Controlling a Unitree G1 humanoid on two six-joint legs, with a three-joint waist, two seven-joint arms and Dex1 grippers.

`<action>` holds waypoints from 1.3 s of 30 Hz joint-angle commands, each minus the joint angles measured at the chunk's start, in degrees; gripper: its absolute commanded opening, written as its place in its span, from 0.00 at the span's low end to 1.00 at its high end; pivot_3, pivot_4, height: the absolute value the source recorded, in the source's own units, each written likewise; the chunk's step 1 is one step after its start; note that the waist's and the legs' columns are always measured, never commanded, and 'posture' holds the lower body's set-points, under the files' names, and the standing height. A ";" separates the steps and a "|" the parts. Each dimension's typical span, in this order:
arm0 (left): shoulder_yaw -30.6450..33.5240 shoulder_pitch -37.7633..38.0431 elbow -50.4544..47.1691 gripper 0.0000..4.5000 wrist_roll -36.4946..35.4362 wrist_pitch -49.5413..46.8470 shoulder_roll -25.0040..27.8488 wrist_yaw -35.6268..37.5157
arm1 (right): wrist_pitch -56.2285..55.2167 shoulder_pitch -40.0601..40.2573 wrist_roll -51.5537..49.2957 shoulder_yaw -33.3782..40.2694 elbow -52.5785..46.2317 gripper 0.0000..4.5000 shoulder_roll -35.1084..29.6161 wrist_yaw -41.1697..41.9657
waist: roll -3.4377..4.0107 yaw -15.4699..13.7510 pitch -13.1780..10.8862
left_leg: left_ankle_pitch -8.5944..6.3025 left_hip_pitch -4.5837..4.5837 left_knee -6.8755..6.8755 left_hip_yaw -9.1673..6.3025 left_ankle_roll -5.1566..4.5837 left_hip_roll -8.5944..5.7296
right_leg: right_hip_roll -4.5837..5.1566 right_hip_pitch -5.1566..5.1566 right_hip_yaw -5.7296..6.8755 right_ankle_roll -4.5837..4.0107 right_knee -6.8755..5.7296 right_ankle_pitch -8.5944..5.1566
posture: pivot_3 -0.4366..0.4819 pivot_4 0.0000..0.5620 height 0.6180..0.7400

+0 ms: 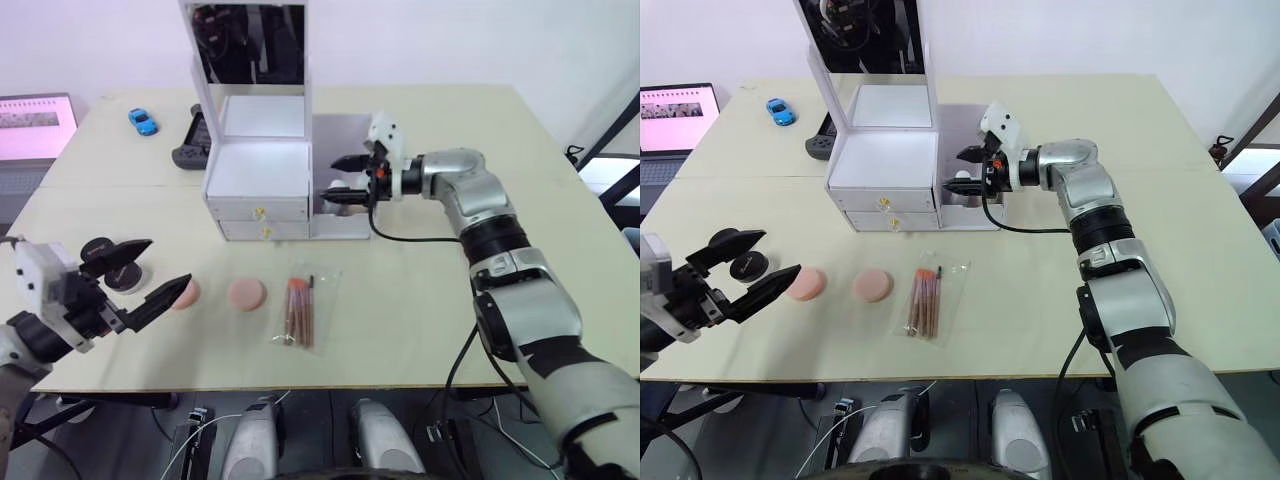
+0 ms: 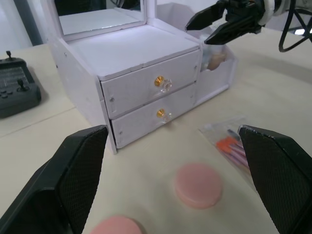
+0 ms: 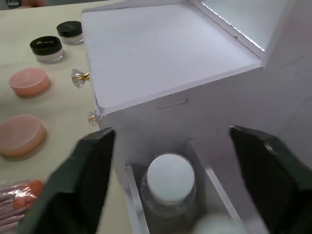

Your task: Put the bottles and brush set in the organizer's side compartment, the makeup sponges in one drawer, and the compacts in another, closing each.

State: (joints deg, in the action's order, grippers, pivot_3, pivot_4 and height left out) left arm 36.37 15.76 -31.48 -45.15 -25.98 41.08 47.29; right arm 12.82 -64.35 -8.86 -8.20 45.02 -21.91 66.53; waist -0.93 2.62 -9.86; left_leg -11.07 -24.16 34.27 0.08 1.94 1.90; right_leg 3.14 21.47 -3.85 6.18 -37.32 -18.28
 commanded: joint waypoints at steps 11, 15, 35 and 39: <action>0.65 -4.02 4.48 1.00 -0.88 0.01 3.41 2.07 | 4.98 2.10 -7.41 8.10 -14.86 0.99 -7.67 5.56 | 0.01 -0.19 -0.01 | 0.00 -0.01 -0.06 -0.01 0.00 0.01 | 0.02 0.02 0.02 0.00 0.03 0.00 | 0.48 0.27 0.97; 4.14 -5.34 10.30 1.00 -1.79 0.12 4.87 3.13 | 0.47 8.95 -8.61 11.62 -16.86 0.99 -13.69 7.94 | -0.01 -0.22 0.00 | 0.00 -0.02 -0.06 0.01 0.00 -0.06 | 0.12 -0.06 0.05 -0.14 0.17 -0.08 | 0.48 0.27 0.97; 17.23 -0.02 51.08 1.00 10.63 20.89 10.15 14.76 | -7.74 38.78 -11.39 24.85 -14.24 0.99 -26.96 3.69 | -0.02 0.70 0.01 | -0.01 0.15 -0.11 0.52 0.01 0.07 | 0.42 -0.03 -0.17 -0.24 0.15 -0.12 | 0.48 0.27 0.97; 17.45 -0.17 50.42 1.00 10.01 20.44 10.07 15.03 | -6.61 37.61 -12.21 24.13 -15.40 0.99 -26.20 3.13 | -0.02 0.83 0.01 | -0.02 0.17 -0.15 0.61 0.03 0.09 | 0.52 -0.04 -0.20 -0.24 0.19 -0.12 | 0.48 0.27 0.97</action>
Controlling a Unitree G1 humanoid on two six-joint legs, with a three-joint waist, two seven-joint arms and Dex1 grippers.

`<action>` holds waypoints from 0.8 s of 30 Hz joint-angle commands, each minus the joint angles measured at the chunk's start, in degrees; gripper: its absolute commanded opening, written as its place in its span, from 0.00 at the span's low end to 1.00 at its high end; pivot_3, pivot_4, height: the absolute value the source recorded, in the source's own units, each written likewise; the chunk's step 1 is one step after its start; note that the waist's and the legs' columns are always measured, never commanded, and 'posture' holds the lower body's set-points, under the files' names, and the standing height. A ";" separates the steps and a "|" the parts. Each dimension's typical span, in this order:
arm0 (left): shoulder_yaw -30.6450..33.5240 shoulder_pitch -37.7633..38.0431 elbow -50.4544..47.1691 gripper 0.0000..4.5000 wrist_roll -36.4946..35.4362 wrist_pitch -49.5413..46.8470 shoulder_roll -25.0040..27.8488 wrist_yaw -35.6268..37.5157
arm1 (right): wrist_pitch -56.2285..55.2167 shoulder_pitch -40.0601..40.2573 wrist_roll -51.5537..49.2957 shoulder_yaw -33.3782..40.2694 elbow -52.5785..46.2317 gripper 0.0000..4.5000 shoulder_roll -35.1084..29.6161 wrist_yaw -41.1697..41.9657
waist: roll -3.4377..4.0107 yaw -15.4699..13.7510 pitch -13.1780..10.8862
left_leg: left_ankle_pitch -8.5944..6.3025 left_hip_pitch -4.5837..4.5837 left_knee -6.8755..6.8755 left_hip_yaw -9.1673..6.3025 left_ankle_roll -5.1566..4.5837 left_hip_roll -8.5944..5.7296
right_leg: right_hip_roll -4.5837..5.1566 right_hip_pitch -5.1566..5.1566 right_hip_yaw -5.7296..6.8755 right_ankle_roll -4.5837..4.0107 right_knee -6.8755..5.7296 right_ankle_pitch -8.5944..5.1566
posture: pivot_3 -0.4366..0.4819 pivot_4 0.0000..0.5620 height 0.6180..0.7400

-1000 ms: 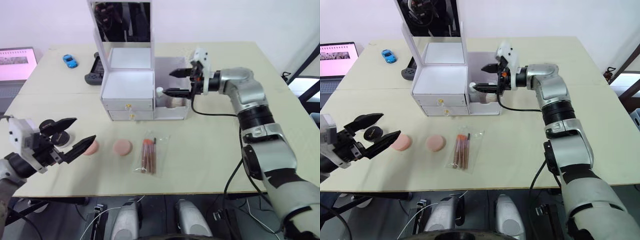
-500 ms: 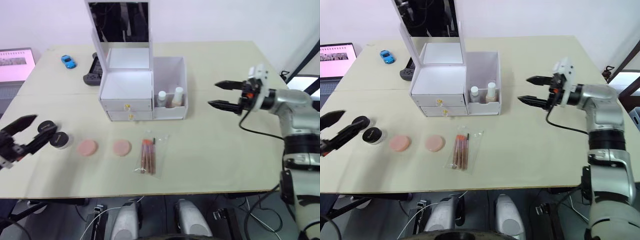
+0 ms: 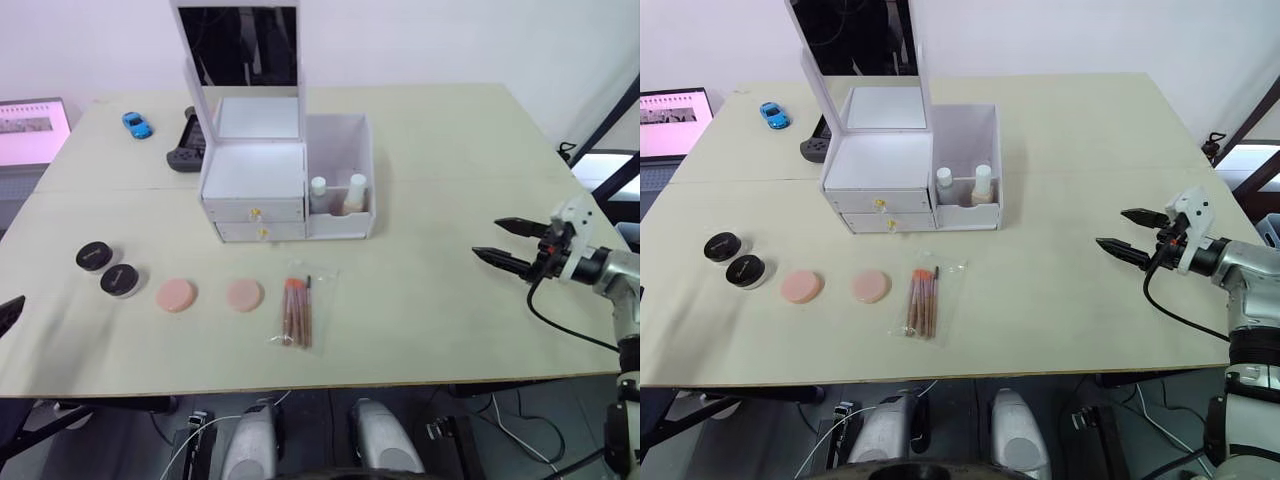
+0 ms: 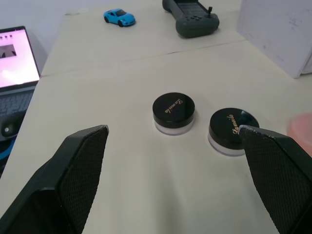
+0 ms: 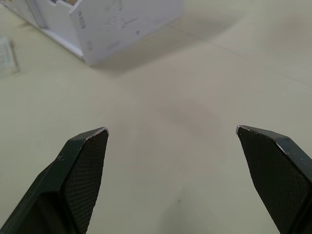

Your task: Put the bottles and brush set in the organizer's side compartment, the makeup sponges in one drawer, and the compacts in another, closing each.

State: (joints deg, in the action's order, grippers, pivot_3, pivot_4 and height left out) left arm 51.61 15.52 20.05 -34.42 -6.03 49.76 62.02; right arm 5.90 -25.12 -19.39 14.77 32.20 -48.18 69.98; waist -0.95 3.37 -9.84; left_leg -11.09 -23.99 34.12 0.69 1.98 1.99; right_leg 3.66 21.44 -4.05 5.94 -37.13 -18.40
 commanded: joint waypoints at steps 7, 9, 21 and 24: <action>0.99 -0.28 -7.09 1.00 -2.21 -1.23 1.60 1.99 | 2.90 -3.39 -2.42 -0.87 -5.63 0.99 -0.37 1.81 | 0.00 0.37 0.00 | -0.10 -0.02 -0.11 0.01 0.17 0.02 | 0.14 0.02 -0.01 0.00 0.04 0.00 | 0.48 0.27 0.97; -0.97 0.12 -13.75 1.00 -4.02 -4.45 1.60 2.75 | 9.18 -3.38 -5.11 -2.97 -12.50 0.99 -1.36 4.94 | 0.01 0.49 0.00 | -0.11 -0.03 -0.12 0.10 0.18 0.04 | 0.20 0.02 0.00 -0.01 0.04 0.00 | 0.48 0.27 0.97; -10.05 -1.22 -40.32 1.00 -11.13 -19.89 4.30 1.95 | 39.40 -3.69 -21.13 -8.13 -48.35 0.99 -3.63 2.30 | 0.02 0.49 0.01 | -0.06 -0.34 -0.18 1.19 0.11 0.69 | 0.44 0.29 0.36 -0.02 0.18 0.00 | 0.48 0.27 0.97; -14.14 -4.21 -44.19 1.00 -12.25 -22.23 5.05 0.52 | 43.62 -3.14 -22.43 -9.98 -54.11 0.99 -3.14 -1.72 | 0.00 0.38 0.02 | -0.01 -0.35 -0.15 1.23 0.01 0.68 | 0.43 0.31 0.35 -0.02 0.16 0.00 | 0.48 0.27 0.97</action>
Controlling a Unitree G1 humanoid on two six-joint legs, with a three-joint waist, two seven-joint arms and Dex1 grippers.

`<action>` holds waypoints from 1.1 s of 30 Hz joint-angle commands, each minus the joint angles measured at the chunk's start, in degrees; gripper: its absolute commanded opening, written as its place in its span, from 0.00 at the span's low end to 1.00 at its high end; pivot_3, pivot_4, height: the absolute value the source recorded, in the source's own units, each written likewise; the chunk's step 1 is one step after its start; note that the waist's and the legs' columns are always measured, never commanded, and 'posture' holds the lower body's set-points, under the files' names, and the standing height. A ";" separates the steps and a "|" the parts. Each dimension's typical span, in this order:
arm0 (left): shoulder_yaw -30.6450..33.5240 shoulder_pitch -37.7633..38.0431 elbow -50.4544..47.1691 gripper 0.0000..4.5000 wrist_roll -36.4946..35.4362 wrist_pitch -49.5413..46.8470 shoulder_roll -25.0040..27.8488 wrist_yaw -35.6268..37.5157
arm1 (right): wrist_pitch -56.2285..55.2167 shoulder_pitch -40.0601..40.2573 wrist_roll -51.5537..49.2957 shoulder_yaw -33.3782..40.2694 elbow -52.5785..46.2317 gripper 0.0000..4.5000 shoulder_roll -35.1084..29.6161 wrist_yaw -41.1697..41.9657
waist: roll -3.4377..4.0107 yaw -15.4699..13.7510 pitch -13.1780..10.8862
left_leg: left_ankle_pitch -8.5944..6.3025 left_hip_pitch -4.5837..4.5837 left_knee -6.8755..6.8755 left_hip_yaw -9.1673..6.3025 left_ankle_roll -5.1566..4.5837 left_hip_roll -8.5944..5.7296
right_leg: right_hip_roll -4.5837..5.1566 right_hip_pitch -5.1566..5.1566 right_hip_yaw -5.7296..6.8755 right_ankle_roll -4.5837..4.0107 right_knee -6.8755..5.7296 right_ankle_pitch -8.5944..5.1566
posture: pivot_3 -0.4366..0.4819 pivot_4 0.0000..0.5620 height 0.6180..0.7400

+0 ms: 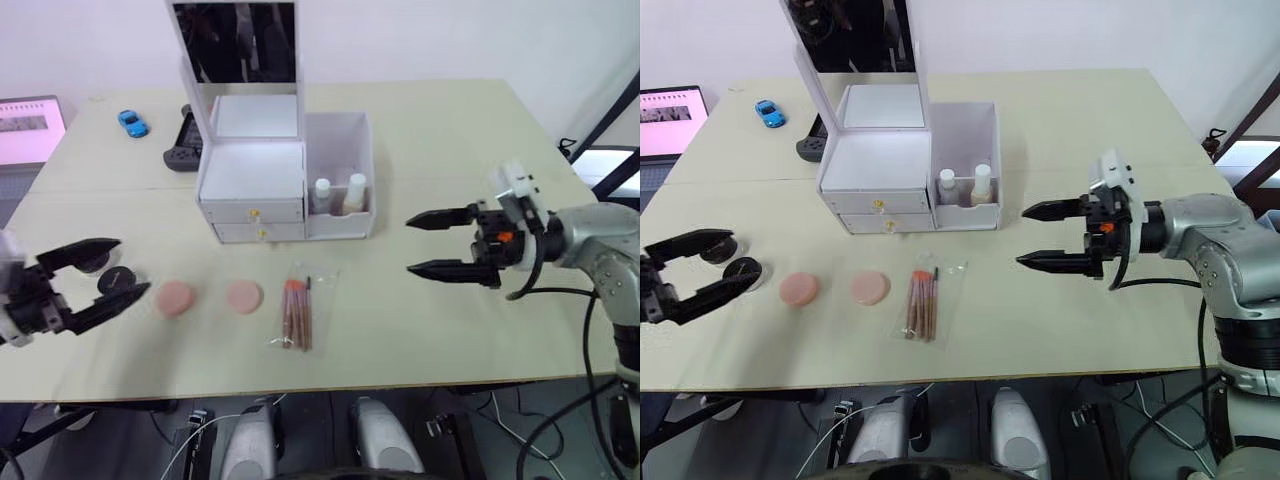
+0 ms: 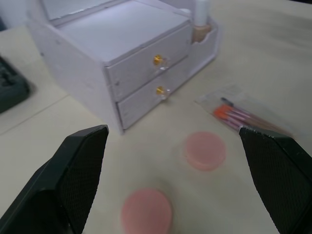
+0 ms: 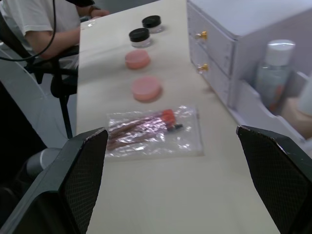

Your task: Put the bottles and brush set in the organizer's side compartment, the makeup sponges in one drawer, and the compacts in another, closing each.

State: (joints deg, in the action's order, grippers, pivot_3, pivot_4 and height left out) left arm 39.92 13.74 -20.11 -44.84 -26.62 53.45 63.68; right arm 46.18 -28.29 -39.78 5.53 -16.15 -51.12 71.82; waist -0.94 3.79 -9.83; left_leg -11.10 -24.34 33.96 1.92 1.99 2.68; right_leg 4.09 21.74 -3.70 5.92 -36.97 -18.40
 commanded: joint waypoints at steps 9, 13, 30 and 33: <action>-14.34 -10.94 -10.53 1.00 -4.50 -13.02 4.10 -8.31 | 12.35 5.51 -0.99 -3.99 -16.07 0.99 6.49 -23.63 | -0.14 -1.21 0.08 | 0.02 -0.03 0.17 0.17 -0.04 0.01 | -0.19 0.04 -0.04 0.02 -0.04 0.01 | 0.48 0.27 0.97; -17.36 -14.08 -13.58 1.00 -8.79 -22.13 3.56 -16.72 | 9.84 5.98 -0.32 -4.73 -16.71 0.99 9.65 -27.00 | -0.18 -1.35 0.09 | 0.04 -0.04 0.29 0.12 -0.06 0.07 | -0.56 0.09 -0.04 0.06 -0.21 0.02 | 0.48 0.27 0.97; -40.64 -31.85 -4.36 0.01 -47.48 -40.15 0.63 -58.02 | 38.28 0.68 -12.50 -2.37 -4.81 1.00 19.25 -35.08 | -0.34 -1.60 0.12 | 0.04 0.01 0.61 -0.17 -0.06 0.14 | -1.01 -0.14 0.01 0.43 -0.35 0.22 | 0.48 0.27 0.97; -42.81 -33.82 -1.91 0.01 -42.18 -39.72 -3.37 -60.23 | 45.75 -1.01 -15.99 0.40 -1.59 1.00 22.68 -37.06 | -0.34 -1.72 0.12 | 0.03 -0.02 0.77 -0.15 -0.06 0.15 | -1.12 -0.22 0.02 0.37 -0.33 0.20 | 0.48 0.27 0.97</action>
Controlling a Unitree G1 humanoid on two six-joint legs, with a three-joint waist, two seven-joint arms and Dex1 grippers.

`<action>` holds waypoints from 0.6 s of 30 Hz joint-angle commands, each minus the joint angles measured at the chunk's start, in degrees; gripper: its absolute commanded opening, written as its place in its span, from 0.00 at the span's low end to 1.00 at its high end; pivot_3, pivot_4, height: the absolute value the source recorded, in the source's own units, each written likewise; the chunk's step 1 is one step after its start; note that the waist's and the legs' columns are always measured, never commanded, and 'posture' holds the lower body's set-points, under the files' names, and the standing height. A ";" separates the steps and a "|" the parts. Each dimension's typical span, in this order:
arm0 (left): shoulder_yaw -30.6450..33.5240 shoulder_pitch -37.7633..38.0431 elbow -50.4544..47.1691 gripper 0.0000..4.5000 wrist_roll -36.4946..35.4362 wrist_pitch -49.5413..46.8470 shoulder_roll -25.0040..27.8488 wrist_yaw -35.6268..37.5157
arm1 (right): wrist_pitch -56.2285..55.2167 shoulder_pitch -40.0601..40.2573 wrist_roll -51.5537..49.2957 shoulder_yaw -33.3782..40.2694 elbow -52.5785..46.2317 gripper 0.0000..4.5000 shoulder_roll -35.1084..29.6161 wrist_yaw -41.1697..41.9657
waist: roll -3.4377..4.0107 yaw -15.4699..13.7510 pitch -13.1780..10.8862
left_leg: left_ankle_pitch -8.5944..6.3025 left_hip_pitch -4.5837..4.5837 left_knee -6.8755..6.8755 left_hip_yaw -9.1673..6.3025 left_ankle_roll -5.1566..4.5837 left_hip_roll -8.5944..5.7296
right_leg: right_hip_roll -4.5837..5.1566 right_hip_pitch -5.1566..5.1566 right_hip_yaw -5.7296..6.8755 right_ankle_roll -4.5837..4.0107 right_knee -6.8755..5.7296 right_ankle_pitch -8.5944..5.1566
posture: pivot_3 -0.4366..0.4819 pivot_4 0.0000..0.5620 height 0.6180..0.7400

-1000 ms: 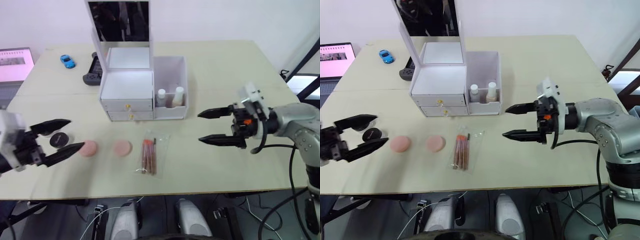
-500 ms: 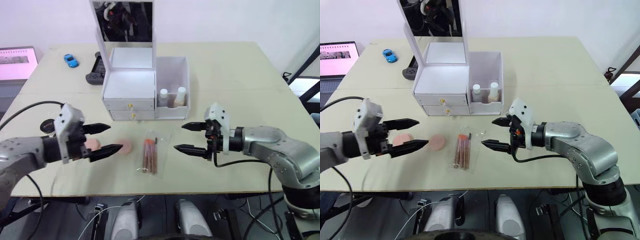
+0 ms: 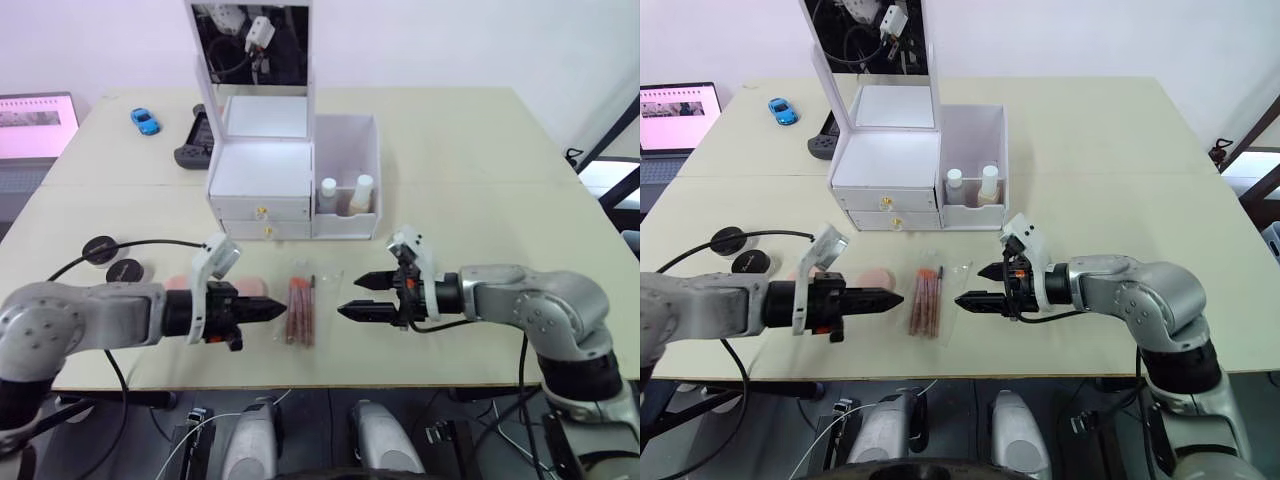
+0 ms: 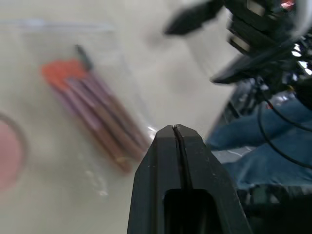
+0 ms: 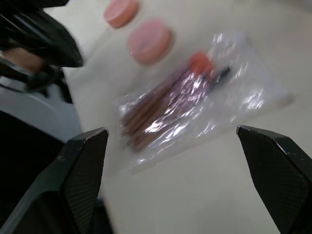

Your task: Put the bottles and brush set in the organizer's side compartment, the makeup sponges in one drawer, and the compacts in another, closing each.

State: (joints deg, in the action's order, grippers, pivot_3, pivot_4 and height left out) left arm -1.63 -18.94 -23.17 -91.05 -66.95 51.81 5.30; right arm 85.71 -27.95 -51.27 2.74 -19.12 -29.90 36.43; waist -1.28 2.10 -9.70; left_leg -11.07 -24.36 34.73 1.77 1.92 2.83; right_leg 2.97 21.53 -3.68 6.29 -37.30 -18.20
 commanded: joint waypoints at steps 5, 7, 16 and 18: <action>-3.50 -1.47 2.37 0.01 11.12 -1.16 -5.22 -0.96 | 6.79 -1.65 -8.72 2.61 8.93 1.00 4.69 -12.10 | 0.00 -0.05 0.00 | 0.00 -0.09 0.04 0.00 0.00 0.03 | -0.05 0.05 0.01 0.04 0.02 0.02 | 0.48 0.27 0.97; -4.00 -0.98 2.62 0.01 13.07 -1.91 -6.48 -1.27 | 6.79 -1.61 -11.11 2.47 11.75 1.00 5.26 -16.09 | 0.00 0.04 0.00 | 0.00 -0.08 0.03 0.01 0.00 0.03 | -0.06 0.07 0.00 0.03 0.01 0.02 | 0.48 0.27 0.97; -5.98 -0.56 2.50 0.01 24.20 -4.42 -10.12 -0.83 | 6.79 0.58 -22.09 3.39 19.82 1.00 10.09 -31.04 | -0.05 0.42 0.25 | -0.01 -0.02 0.03 -0.03 -0.01 0.10 | -0.16 0.00 0.00 0.05 0.00 0.03 | 0.48 0.27 0.97; -5.48 -0.50 2.68 0.01 25.23 -5.34 -10.98 -1.02 | 6.79 0.86 -23.33 2.91 20.32 1.00 11.26 -33.61 | -0.09 0.43 0.36 | -0.02 0.02 0.03 -0.04 -0.02 0.11 | -0.18 -0.04 0.00 0.04 0.00 0.03 | 0.48 0.27 0.97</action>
State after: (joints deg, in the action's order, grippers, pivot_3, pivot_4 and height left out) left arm -7.29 -19.42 -20.20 -67.60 -71.06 41.25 4.61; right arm 91.59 -28.45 -73.47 7.76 0.02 -20.14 5.39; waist -1.36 2.53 -9.34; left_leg -11.09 -24.32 34.75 1.72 1.90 2.94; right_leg 2.79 21.47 -3.68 6.32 -37.30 -18.17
